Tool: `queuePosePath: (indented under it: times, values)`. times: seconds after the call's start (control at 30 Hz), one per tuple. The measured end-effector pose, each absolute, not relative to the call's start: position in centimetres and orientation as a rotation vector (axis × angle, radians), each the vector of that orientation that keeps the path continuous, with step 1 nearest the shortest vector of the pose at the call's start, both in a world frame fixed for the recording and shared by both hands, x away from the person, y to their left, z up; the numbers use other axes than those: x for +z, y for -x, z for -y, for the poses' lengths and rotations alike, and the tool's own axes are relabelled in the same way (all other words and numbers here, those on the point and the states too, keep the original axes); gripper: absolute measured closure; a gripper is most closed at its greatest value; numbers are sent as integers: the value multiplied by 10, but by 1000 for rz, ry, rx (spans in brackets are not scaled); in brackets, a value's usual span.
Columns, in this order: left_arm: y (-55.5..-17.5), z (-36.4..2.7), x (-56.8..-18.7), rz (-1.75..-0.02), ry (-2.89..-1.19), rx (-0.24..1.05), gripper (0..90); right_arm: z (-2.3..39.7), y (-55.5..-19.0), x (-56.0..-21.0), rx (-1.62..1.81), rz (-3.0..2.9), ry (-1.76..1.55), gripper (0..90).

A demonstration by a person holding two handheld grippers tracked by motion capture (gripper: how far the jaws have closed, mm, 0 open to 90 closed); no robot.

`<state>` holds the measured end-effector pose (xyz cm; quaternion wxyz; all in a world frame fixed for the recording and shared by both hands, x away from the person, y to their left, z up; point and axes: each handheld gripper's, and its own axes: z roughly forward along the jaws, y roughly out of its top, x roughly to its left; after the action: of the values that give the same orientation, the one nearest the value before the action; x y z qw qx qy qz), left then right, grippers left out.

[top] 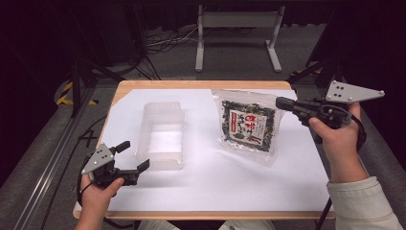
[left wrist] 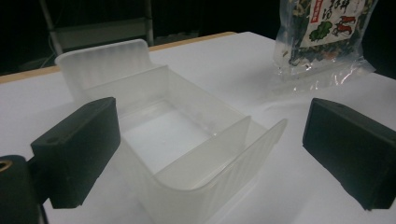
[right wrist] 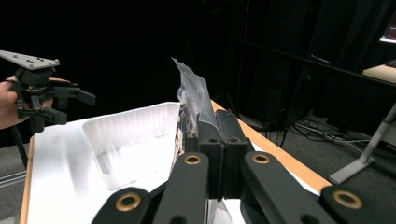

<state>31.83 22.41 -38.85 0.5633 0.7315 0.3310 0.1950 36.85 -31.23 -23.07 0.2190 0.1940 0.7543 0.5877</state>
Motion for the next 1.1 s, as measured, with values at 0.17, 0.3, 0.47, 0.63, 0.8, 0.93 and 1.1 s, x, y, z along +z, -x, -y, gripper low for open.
queuePosePath:
  times: [0.17, 0.3, 0.47, 0.63, 0.8, 0.93, 1.1]
  values:
    - [-323, -207, -379, -739, -1730, 428, 39, 306, -365, -224, 1640, -2091, -511, 900]
    - [-327, -191, -371, -701, -1735, 404, 35, 302, -363, -220, 1650, -2095, -492, 900]
    - [-331, -171, -361, -633, -1738, 386, 27, 300, -361, -217, 1669, -2095, -474, 900]
    - [-334, -157, -354, -604, -1730, 373, 26, 299, -358, -214, 1687, -2091, -457, 900]
    - [-339, -144, -347, -578, -1716, 362, 27, 297, -356, -212, 1712, -2093, -439, 900]
    - [-345, -132, -342, -559, -1707, 353, 28, 294, -355, -212, 1722, -2097, -429, 900]
    - [-355, -115, -337, -537, -1695, 336, 32, 290, -353, -212, 1739, -2106, -409, 900]
